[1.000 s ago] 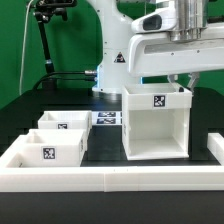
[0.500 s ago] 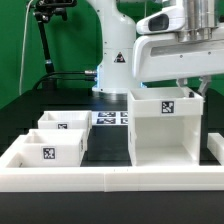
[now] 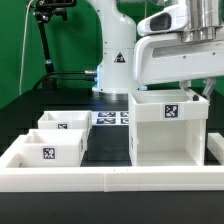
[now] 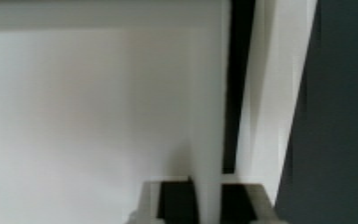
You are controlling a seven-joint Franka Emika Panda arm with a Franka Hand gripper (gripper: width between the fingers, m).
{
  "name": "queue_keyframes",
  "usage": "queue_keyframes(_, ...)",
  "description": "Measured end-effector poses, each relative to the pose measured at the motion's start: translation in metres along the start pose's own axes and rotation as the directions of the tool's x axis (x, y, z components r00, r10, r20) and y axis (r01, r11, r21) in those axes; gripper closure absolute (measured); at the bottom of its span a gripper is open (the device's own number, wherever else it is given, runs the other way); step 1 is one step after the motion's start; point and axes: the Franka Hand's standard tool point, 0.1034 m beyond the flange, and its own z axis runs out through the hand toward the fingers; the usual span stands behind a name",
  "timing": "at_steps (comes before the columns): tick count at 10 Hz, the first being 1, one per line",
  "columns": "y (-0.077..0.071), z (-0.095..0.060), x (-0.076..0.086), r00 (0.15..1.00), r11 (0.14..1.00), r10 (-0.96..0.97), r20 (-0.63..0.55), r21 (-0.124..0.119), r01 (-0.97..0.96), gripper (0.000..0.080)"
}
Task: Assemble drawer
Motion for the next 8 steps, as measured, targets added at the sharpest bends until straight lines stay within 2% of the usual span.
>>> queue_keyframes(4,-0.003,-0.002,0.003,0.97,0.97,0.242,-0.011,0.012,-0.242,0.0761)
queue_keyframes(6,0.004,-0.004,0.014,0.896,0.896,0.444,-0.017,0.025,-0.443,0.0761)
queue_keyframes(8,0.009,-0.006,0.022,0.829,0.83,0.558,-0.025,0.036,-0.557,0.076)
